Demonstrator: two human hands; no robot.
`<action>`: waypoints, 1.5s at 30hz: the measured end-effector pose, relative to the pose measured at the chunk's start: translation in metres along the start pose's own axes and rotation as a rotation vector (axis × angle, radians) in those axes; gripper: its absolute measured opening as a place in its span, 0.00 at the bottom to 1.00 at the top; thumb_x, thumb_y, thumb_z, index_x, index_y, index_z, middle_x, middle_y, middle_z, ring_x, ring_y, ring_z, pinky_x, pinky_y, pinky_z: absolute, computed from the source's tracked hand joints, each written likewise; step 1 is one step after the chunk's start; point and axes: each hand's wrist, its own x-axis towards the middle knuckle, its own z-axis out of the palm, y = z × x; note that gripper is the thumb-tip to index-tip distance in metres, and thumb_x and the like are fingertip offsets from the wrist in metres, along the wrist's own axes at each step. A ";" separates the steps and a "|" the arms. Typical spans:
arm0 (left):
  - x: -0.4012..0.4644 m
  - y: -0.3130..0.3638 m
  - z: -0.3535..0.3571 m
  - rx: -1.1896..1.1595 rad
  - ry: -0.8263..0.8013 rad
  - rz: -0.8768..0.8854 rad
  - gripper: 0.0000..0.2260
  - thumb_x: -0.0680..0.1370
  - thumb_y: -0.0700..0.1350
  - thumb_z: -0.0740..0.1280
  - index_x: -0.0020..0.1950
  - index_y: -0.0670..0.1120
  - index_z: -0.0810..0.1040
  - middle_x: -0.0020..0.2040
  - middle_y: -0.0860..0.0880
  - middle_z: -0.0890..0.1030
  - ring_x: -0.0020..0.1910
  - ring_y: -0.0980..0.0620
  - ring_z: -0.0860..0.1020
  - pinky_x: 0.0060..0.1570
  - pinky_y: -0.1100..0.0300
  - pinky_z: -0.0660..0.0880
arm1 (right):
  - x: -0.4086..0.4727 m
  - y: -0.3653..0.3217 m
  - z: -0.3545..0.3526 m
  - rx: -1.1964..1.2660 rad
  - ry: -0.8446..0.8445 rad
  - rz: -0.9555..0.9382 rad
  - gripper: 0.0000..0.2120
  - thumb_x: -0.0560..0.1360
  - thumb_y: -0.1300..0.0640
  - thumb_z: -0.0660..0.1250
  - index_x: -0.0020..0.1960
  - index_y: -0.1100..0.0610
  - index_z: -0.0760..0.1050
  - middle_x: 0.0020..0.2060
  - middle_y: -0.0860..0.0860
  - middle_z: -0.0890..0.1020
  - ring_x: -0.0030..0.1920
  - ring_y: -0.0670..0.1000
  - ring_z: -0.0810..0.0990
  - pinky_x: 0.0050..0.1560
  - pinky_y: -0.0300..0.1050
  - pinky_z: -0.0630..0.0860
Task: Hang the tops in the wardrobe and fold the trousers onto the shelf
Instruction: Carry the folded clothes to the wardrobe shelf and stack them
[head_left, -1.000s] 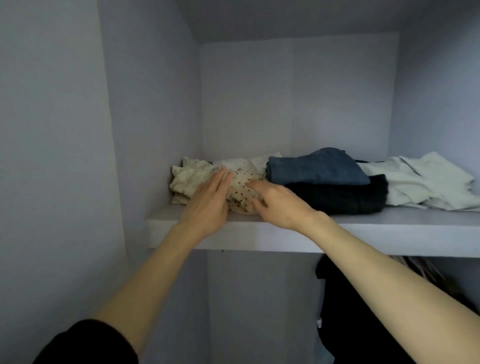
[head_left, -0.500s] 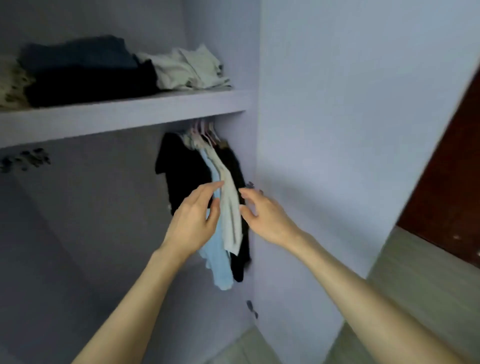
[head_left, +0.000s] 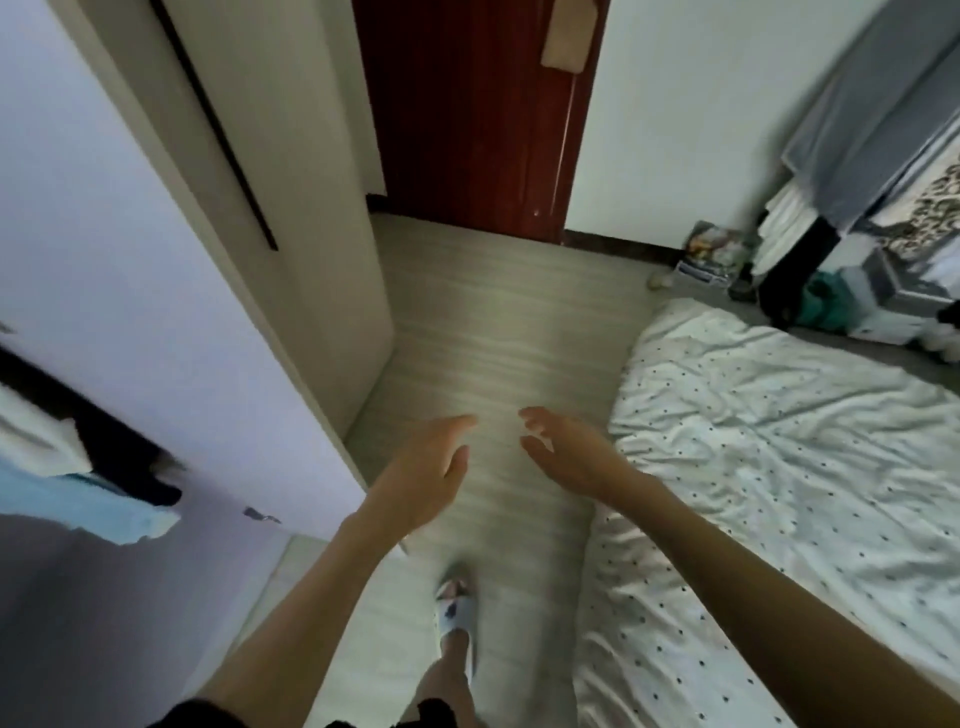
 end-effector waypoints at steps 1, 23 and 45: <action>0.021 0.003 0.009 -0.009 -0.024 0.018 0.18 0.81 0.42 0.58 0.72 0.44 0.66 0.70 0.47 0.70 0.68 0.52 0.68 0.63 0.69 0.58 | 0.006 0.015 -0.009 0.006 0.016 0.034 0.20 0.80 0.53 0.59 0.71 0.56 0.65 0.64 0.54 0.77 0.64 0.53 0.75 0.63 0.43 0.68; 0.594 0.055 0.045 0.136 -0.353 0.339 0.17 0.82 0.46 0.54 0.72 0.50 0.66 0.70 0.52 0.69 0.68 0.55 0.68 0.62 0.65 0.61 | 0.332 0.249 -0.279 0.256 0.332 0.384 0.20 0.80 0.54 0.59 0.71 0.56 0.65 0.63 0.54 0.76 0.62 0.53 0.76 0.63 0.47 0.70; 1.049 0.346 0.270 0.204 -0.759 0.958 0.15 0.81 0.50 0.59 0.68 0.53 0.69 0.64 0.54 0.74 0.52 0.63 0.70 0.51 0.66 0.66 | 0.427 0.579 -0.537 0.466 0.838 0.933 0.19 0.80 0.54 0.58 0.70 0.53 0.67 0.64 0.52 0.76 0.63 0.55 0.74 0.64 0.50 0.70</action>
